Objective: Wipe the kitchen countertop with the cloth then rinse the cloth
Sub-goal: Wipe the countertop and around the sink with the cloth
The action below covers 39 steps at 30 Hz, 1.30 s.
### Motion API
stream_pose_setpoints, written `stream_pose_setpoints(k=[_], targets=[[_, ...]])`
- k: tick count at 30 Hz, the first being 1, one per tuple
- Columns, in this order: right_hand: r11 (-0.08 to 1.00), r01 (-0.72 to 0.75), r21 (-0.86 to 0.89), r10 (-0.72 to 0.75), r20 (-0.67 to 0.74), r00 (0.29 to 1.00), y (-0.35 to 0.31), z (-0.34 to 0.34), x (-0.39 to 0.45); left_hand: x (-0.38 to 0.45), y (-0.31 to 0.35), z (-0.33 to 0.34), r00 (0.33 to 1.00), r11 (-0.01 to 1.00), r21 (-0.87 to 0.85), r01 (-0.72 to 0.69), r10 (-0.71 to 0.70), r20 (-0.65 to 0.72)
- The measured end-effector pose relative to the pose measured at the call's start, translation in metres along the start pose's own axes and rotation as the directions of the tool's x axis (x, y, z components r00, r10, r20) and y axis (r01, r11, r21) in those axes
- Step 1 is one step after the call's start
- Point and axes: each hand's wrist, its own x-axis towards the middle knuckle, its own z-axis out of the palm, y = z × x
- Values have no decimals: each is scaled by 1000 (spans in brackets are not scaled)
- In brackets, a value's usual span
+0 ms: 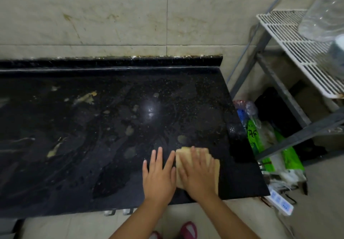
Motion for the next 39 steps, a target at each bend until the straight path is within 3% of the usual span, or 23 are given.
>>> stream_pose_setpoints(k=[3, 5, 7, 10, 13, 15, 18, 21, 23, 25, 28, 31, 34, 36, 39], targets=[[995, 101, 22, -101, 9, 995, 4, 22, -51, -8, -29, -2, 992, 998, -3, -57, 56, -112], [994, 108, 13, -106, -123, 987, 33, 25, -63, -9, -42, -2, 991, 996, 23, -83, 85, -106], [998, -52, 40, 55, -82, 995, 65, 16, -54, -11, -52, 0, 992, 995, 40, -93, 96, -87], [955, -293, 52, 296, -68, 953, 91, -20, -19, -18, -59, 7, 993, 993, 67, -101, 105, -62], [896, -421, 144, 425, 8, 905, 82, -49, 33, -24, -53, 5, 994, 994, 17, -107, 107, 6], [920, -372, 121, 370, 38, 928, 49, -60, 72, -19, -53, -1, 993, 993, 18, -114, 114, 0], [985, -170, 42, 167, 74, 983, -17, -57, 94, -16, -59, -4, 993, 993, 56, -107, 109, -34], [997, 71, -1, -71, 92, 993, -55, -33, 75, -16, -65, 3, 992, 989, 101, -106, 112, -55], [975, 205, -81, -204, 17, 979, -52, -14, 40, -17, -66, 6, 992, 988, 100, -115, 120, -49], [969, 224, -104, -226, -14, 974, -29, 3, 1, -17, -66, 7, 991, 987, 97, -124, 128, -36], [984, 165, -66, -162, 48, 986, 31, 12, -37, -19, -65, 7, 992, 988, 81, -127, 129, -15], [995, -81, -53, 81, 10, 997, 65, -19, -13, -18, -62, 5, 992, 992, 33, -124, 124, -21], [948, -297, 115, 291, 68, 954, 48, -38, 34, -17, -62, 4, 994, 994, -12, -113, 113, -13], [965, -249, 77, 246, 54, 968, 15, -37, 51, -17, -63, 7, 994, 995, 2, -102, 102, -31], [1000, -27, 9, 27, 71, 997, -34, -19, 37, -18, -65, 7, 996, 995, 33, -89, 90, -25]])
